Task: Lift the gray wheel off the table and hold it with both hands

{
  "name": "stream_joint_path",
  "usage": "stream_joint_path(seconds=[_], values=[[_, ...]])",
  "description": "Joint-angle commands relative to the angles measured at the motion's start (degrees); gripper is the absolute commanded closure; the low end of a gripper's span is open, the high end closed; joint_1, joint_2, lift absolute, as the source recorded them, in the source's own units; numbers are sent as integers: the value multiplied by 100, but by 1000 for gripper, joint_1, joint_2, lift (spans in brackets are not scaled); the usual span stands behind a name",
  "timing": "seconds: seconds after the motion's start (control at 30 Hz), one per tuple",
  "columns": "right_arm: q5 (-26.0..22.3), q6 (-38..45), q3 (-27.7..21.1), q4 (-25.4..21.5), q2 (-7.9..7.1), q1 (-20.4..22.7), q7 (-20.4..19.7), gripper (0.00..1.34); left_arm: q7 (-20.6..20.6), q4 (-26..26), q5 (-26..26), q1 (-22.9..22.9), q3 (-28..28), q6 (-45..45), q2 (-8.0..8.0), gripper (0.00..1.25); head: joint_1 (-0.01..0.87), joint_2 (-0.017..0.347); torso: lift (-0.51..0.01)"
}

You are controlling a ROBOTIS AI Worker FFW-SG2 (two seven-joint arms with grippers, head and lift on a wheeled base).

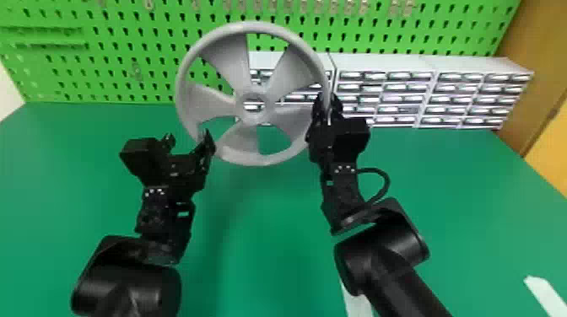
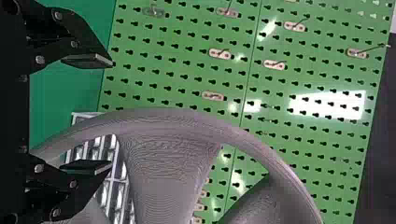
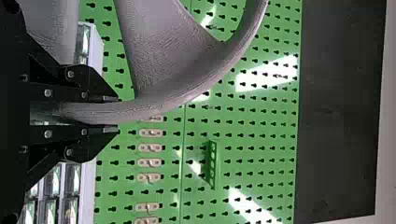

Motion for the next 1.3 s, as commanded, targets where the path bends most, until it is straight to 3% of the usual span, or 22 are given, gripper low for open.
stream_joint_path(seconds=[0.0, 0.53, 0.87, 1.27], values=[[0, 0, 3, 0, 1, -5, 0, 1131, 1, 134, 12, -89, -28, -98, 0, 484, 711, 15, -98], [-9, -9, 12, 0, 1, -23, 0, 1130, 1, 292, 47, -195, -55, -212, 0, 495, 711, 15, -98], [-18, -17, 12, -9, -17, -23, 9, 1131, 9, 310, 135, -195, -81, -159, 0, 880, 711, 15, -98], [-35, -35, 20, -18, -26, -23, 0, 1130, 308, 327, 196, -204, -195, -291, -9, 1016, 711, 15, -98]])
